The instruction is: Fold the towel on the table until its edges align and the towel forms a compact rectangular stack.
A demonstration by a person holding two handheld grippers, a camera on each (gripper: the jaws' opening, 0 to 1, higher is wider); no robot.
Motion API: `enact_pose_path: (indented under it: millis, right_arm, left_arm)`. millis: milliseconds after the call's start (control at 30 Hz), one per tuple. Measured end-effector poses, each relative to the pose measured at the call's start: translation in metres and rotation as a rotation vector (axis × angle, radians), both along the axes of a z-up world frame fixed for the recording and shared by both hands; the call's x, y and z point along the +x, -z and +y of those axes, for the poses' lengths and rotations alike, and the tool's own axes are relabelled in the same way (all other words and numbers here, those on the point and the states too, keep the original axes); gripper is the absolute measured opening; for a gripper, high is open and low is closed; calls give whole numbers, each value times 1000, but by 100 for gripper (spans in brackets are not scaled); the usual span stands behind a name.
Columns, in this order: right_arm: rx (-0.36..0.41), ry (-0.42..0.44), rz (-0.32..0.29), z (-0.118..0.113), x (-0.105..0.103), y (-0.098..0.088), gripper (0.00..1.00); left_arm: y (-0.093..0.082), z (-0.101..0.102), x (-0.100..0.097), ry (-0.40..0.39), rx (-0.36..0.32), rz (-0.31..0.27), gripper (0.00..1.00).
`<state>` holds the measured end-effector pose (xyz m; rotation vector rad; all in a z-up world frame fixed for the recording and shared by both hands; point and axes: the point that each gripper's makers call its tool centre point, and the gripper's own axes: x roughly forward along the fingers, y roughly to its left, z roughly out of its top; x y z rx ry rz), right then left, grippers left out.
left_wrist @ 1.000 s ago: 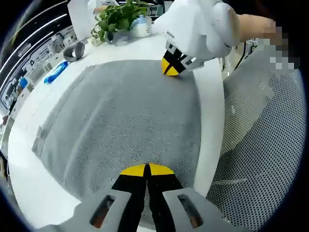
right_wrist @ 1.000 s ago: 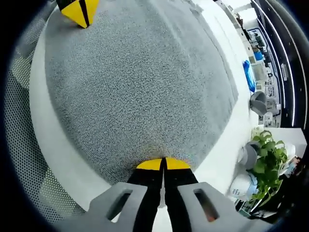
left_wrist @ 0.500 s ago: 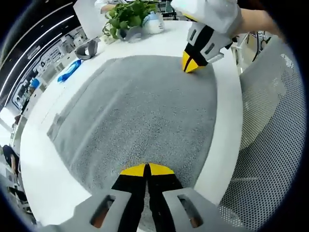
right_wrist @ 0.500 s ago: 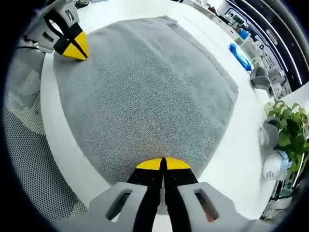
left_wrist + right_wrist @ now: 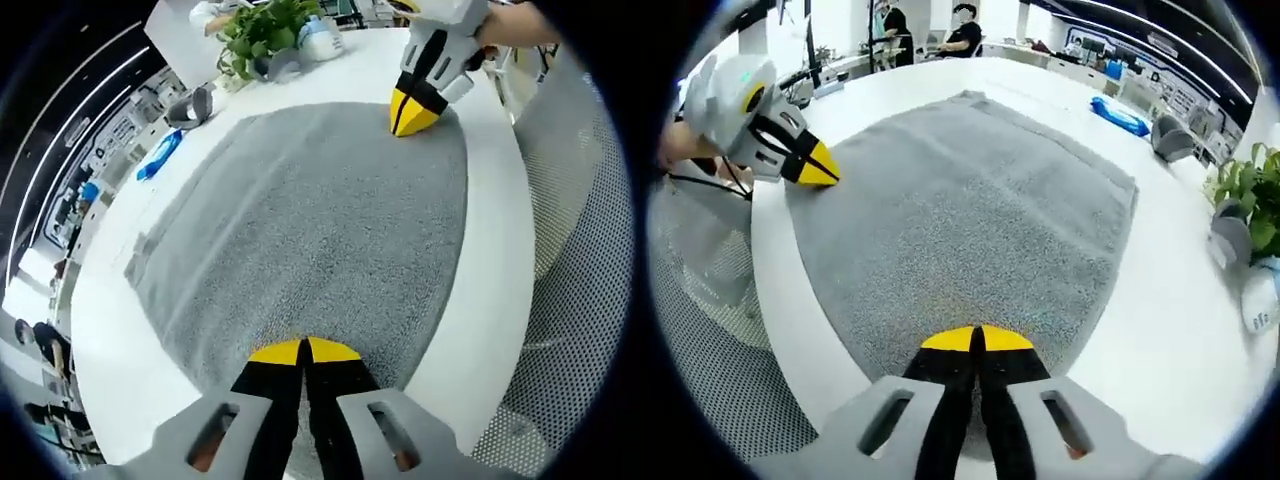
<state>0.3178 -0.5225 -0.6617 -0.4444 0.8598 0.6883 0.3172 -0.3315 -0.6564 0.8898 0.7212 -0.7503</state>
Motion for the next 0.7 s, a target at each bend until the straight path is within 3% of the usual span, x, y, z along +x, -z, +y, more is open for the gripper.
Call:
enact_pose_path:
  millis: [67,233,400,700]
  right_arm:
    - [-30,-30,-14,3,3,0,0]
    - [-51,-65,-26,6,9,0,0]
    - [-71,-107,-20,8,12,0,0]
    - [-182,-204,-36,12,19,1,0]
  left_arm:
    - [1,0,2,15,0,-2,1]
    - [-1,4,7,-4,-97,6,1]
    - [-1,0,6,8,-67,-13,1]
    - [0,7,15,7,-21,-26,1]
